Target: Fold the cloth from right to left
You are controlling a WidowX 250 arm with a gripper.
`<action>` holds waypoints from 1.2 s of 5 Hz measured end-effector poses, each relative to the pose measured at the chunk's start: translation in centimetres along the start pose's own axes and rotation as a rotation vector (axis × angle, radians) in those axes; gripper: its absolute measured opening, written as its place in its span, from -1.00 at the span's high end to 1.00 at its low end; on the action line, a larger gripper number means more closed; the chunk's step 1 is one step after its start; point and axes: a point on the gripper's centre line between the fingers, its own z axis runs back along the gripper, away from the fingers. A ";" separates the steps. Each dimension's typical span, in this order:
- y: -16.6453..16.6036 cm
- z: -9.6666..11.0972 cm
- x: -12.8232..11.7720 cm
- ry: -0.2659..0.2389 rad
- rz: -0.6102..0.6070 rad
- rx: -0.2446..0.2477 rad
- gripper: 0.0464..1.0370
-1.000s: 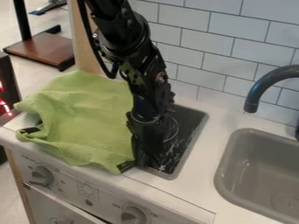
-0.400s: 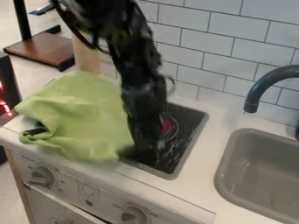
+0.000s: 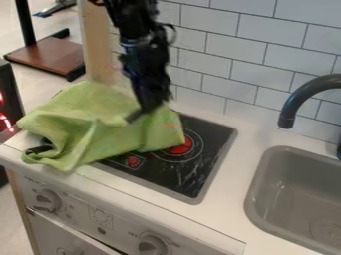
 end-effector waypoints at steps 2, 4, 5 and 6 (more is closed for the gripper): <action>7.0 -2.6 -0.2 0.060 0.177 0.062 0.99; 8.6 -4.2 -0.7 0.071 0.204 0.105 0.99; 9.0 -5.4 -1.1 0.068 0.186 0.124 0.96; 9.1 -5.6 -1.3 0.079 0.211 0.135 0.65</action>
